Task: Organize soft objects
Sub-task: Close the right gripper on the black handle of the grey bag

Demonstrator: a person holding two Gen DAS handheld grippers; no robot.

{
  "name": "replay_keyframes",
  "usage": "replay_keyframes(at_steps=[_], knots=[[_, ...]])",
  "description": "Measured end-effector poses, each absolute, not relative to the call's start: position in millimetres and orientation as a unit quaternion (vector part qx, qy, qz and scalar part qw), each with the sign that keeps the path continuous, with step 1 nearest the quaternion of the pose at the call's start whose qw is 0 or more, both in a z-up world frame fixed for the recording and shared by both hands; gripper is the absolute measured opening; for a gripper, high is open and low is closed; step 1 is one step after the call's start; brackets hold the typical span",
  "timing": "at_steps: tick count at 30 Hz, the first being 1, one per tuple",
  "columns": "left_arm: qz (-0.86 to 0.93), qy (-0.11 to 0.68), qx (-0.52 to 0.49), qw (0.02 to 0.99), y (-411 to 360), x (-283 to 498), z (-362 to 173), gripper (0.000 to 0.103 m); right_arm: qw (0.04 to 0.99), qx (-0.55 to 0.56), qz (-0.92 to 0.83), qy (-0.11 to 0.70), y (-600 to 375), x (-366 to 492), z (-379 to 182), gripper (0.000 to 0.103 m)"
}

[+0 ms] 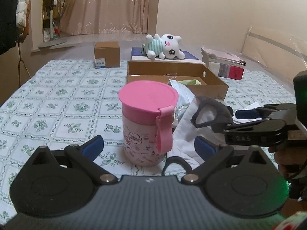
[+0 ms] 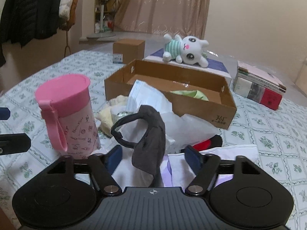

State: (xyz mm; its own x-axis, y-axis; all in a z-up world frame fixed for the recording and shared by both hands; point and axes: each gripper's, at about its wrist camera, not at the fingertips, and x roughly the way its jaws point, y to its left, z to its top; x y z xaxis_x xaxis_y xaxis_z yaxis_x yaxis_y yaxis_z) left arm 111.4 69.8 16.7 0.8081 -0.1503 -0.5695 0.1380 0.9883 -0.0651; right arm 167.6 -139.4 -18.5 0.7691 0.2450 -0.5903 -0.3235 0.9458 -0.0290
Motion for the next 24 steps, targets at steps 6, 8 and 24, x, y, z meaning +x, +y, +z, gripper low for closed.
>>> replay_keyframes(at_steps=[6, 8, 24], knots=[[-0.067, 0.307, -0.030, 0.949, 74, 116, 10, 0.100, 0.933, -0.090, 0.160, 0.309, -133, 173, -28, 0.037], [-0.063, 0.306, -0.027, 0.950, 73, 116, 9, 0.100, 0.933, -0.100, 0.158, 0.306, -130, 172, -30, 0.026], [-0.095, 0.294, -0.003, 0.951, 38, 96, 16, 0.097, 0.957, -0.062, 0.144, 0.243, -165, 124, 31, 0.008]])
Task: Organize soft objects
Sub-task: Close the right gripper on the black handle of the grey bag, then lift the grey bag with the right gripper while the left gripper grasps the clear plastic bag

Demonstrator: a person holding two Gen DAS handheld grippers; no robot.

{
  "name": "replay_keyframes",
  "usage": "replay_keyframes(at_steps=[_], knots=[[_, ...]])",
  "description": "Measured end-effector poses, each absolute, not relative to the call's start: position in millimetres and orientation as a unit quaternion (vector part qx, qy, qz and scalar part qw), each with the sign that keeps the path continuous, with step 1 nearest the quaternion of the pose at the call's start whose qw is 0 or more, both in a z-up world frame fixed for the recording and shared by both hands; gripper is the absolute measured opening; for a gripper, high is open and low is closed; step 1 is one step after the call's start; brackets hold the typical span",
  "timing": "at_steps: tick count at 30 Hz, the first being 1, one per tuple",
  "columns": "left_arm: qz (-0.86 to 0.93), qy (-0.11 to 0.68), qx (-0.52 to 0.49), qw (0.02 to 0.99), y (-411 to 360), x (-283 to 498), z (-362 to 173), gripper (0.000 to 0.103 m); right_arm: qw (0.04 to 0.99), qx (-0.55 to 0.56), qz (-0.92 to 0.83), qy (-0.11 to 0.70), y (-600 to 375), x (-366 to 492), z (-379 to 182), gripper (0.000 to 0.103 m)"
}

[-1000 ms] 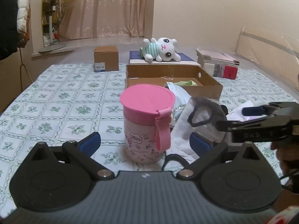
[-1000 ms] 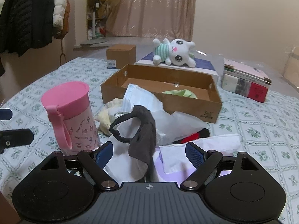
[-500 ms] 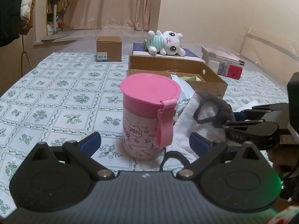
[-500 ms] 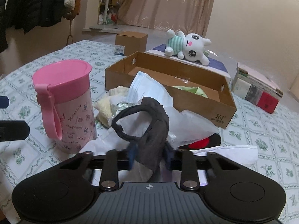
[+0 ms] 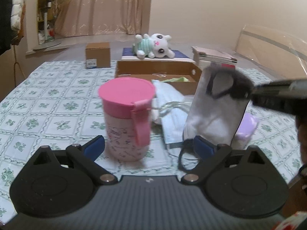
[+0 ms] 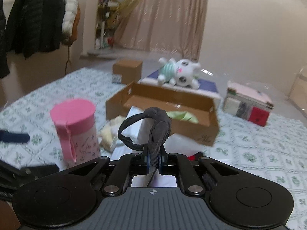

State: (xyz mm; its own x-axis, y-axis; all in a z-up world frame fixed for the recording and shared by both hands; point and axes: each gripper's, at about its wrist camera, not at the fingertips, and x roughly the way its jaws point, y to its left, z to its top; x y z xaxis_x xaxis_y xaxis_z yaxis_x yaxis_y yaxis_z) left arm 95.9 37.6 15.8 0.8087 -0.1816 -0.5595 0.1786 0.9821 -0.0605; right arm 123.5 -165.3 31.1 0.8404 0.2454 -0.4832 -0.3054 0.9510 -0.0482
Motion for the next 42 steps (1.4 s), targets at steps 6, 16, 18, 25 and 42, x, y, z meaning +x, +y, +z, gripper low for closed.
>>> replay_keyframes(at_steps=[6, 16, 18, 25, 42], knots=[[-0.114, 0.286, 0.009, 0.951, 9, 97, 15, 0.091, 0.967, -0.057, 0.112, 0.222, -197, 108, 60, 0.008], [-0.139, 0.270, 0.030, 0.952, -42, 123, 13, 0.084, 0.977, -0.060, 0.057, 0.194, -239, 104, 83, 0.008], [-0.144, 0.270, 0.032, 0.951, -50, 132, 12, 0.084, 0.978, -0.058, 0.051, 0.193, -246, 107, 84, 0.008], [-0.166, 0.280, 0.055, 0.944, -77, 180, 11, 0.083, 0.979, -0.063, 0.038, 0.192, -267, 120, 82, 0.008], [-0.178, 0.354, 0.105, 0.912, -96, 262, -25, 0.071, 0.976, -0.048, 0.027, 0.209, -299, 152, 54, 0.008]])
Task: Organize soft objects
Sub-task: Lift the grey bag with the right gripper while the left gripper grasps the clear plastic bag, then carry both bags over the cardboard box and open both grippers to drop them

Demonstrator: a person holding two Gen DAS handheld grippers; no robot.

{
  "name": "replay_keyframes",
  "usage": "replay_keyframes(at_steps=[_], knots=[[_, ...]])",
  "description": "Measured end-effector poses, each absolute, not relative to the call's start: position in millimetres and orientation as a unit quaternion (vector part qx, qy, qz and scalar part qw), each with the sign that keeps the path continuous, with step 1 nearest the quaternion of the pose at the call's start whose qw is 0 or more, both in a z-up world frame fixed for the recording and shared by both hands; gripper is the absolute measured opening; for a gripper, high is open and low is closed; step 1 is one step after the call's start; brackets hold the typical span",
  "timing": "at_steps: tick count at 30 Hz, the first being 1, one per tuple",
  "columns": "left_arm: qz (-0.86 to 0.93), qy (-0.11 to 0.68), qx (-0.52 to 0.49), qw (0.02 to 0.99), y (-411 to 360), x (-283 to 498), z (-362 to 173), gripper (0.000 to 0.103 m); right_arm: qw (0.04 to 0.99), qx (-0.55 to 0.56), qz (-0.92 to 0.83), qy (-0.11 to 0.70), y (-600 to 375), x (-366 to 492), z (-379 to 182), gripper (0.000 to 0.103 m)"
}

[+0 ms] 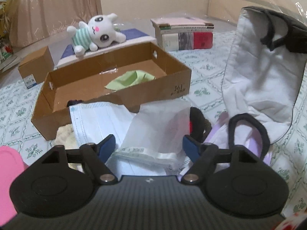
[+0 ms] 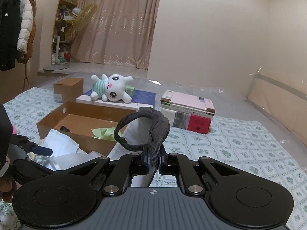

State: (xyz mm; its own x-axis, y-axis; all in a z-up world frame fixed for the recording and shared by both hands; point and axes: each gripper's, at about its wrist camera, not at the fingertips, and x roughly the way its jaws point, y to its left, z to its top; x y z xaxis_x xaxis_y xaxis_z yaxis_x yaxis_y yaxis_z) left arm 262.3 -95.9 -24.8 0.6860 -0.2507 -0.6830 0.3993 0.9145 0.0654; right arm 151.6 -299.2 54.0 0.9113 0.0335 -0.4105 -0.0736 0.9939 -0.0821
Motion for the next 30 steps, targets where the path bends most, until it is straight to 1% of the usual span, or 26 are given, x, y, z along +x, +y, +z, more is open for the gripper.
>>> replay_keyframes(at_steps=[3, 5, 6, 8, 9, 10, 11, 12, 13, 14, 17, 19, 23, 30], knots=[[-0.177, 0.366, 0.107, 0.907, -97, 267, -28, 0.064, 0.976, -0.042, 0.027, 0.211, -302, 155, 51, 0.008], [-0.175, 0.375, 0.111, 0.904, -98, 269, -29, 0.056, 0.976, -0.039, 0.027, 0.211, -303, 156, 49, 0.008], [-0.173, 0.378, 0.112, 0.902, -98, 271, -30, 0.053, 0.976, -0.038, 0.027, 0.211, -303, 156, 49, 0.008], [-0.169, 0.385, 0.117, 0.900, -98, 273, -30, 0.038, 0.977, -0.035, 0.027, 0.210, -304, 157, 48, 0.008], [-0.166, 0.388, 0.119, 0.899, -97, 275, -31, 0.036, 0.977, -0.034, 0.027, 0.209, -305, 156, 48, 0.008], [-0.166, 0.391, 0.121, 0.897, -96, 276, -31, 0.032, 0.977, -0.033, 0.027, 0.209, -305, 156, 48, 0.008], [-0.166, 0.393, 0.123, 0.896, -96, 277, -31, 0.025, 0.977, -0.031, 0.027, 0.209, -306, 157, 48, 0.008], [-0.164, 0.394, 0.125, 0.896, -95, 278, -31, 0.021, 0.977, -0.029, 0.027, 0.209, -306, 157, 47, 0.008], [-0.164, 0.395, 0.127, 0.895, -94, 278, -30, 0.014, 0.977, -0.028, 0.026, 0.209, -307, 157, 47, 0.008], [-0.165, 0.396, 0.128, 0.894, -93, 279, -29, 0.011, 0.977, -0.026, 0.026, 0.209, -307, 156, 47, 0.008], [-0.171, 0.397, 0.129, 0.893, -92, 278, -25, 0.005, 0.977, -0.023, 0.027, 0.209, -309, 156, 47, 0.008], [-0.176, 0.393, 0.132, 0.893, -93, 275, -21, 0.004, 0.977, -0.021, 0.027, 0.209, -309, 156, 48, 0.008], [-0.182, 0.382, 0.130, 0.897, -94, 271, -6, 0.003, 0.977, -0.020, 0.032, 0.210, -308, 156, 50, 0.008], [-0.193, 0.350, 0.115, 0.909, -86, 270, 42, 0.003, 0.977, -0.007, 0.051, 0.207, -305, 159, 66, 0.008]])
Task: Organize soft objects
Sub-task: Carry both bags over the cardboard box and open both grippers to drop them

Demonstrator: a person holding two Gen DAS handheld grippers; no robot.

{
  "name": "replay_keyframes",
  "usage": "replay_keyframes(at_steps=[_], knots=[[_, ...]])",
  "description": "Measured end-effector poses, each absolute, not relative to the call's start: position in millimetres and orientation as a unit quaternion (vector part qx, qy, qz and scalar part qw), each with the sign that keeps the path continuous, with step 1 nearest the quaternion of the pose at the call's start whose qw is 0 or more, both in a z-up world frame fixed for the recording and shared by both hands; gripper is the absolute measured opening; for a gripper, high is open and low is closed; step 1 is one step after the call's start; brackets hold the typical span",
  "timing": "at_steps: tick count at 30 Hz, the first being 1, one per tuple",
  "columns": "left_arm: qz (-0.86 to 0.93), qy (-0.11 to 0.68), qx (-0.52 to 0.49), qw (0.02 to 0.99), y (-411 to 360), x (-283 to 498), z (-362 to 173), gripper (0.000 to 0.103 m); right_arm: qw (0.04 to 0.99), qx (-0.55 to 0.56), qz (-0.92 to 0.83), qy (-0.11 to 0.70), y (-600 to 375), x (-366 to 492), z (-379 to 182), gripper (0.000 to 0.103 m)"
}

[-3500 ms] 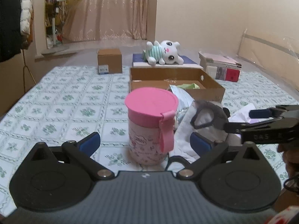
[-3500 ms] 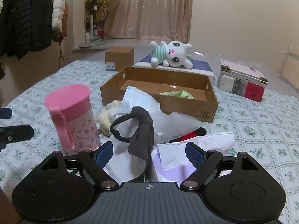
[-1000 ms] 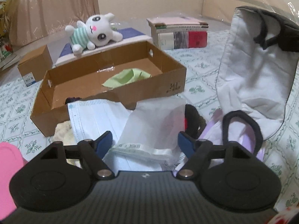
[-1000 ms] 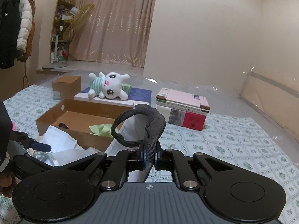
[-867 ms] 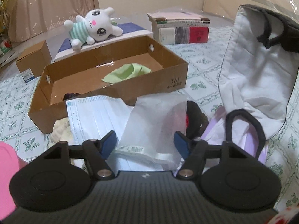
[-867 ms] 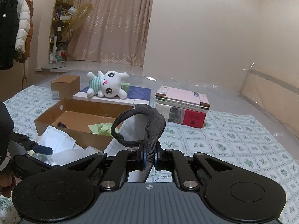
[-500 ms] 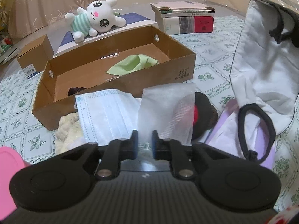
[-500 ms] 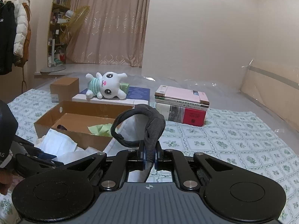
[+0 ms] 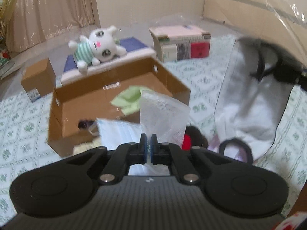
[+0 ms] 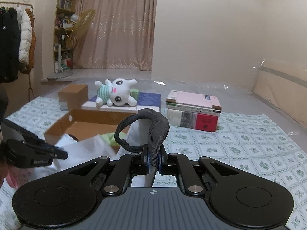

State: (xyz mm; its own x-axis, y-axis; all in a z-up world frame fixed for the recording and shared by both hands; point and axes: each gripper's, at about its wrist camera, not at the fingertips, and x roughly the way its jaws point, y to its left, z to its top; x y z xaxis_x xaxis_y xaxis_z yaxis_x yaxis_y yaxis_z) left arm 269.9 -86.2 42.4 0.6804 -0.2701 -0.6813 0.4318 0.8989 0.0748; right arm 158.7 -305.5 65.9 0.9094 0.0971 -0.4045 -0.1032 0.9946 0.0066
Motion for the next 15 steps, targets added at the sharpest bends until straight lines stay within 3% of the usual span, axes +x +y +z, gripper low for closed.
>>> replay_keyframes(at_steps=[15], knots=[[-0.199, 0.307, 0.085, 0.927, -50, 285, 131, 0.003, 0.982, -0.024, 0.083, 0.167, -278, 179, 123, 0.008]])
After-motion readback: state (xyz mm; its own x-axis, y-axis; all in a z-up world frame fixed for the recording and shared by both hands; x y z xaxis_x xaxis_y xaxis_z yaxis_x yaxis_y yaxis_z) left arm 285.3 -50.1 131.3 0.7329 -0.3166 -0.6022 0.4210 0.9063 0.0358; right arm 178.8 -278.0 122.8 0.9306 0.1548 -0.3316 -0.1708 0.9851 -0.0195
